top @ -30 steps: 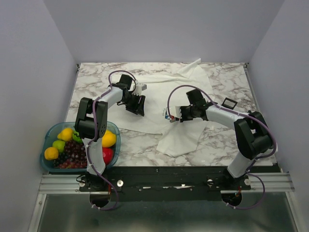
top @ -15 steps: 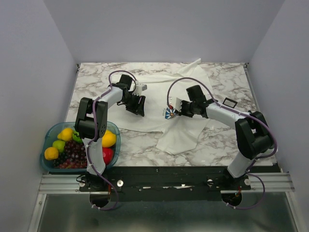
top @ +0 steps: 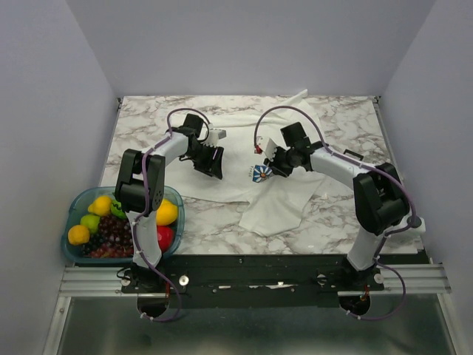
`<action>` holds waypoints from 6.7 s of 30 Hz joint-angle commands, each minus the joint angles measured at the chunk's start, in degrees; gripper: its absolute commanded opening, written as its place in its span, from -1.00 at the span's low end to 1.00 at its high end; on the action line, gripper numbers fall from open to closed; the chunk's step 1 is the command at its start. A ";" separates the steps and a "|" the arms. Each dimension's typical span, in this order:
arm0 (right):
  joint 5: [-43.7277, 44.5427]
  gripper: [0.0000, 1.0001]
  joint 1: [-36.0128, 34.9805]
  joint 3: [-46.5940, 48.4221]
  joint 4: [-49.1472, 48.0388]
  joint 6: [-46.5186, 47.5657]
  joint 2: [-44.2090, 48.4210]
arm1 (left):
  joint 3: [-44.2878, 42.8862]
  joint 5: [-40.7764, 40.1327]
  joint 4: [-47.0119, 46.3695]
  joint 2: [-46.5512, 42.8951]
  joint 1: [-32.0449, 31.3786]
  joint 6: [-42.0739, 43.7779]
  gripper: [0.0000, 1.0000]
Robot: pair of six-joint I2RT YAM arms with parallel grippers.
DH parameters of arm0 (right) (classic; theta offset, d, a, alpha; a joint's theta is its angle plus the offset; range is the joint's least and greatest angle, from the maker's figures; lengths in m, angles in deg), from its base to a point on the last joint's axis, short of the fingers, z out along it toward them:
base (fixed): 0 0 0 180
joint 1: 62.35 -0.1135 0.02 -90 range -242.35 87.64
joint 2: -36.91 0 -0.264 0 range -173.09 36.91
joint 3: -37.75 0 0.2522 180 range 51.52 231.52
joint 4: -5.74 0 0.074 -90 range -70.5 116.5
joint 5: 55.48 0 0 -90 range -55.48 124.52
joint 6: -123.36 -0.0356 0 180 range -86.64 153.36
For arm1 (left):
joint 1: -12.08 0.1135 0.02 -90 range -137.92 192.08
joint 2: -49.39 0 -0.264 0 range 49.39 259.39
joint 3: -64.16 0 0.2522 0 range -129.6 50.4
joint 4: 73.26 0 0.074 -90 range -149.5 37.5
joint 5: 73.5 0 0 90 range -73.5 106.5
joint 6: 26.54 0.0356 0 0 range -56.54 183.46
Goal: Remove the brooch from the garment
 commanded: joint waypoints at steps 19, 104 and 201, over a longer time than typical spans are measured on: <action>-4.28 -0.97 -0.02 -0.31 -0.80 -7.42 2.45 | 0.14 11.33 -4.32 -3.20 -0.64 0.98 0.17; -44.47 -0.99 4.46 8.37 -16.38 -37.67 -6.13 | -6.18 29.53 -15.15 -2.06 -6.70 8.19 -0.54; -32.87 -0.41 4.11 10.74 -12.51 -21.59 -4.90 | 3.58 31.56 -45.82 -2.41 -4.07 -25.21 -1.00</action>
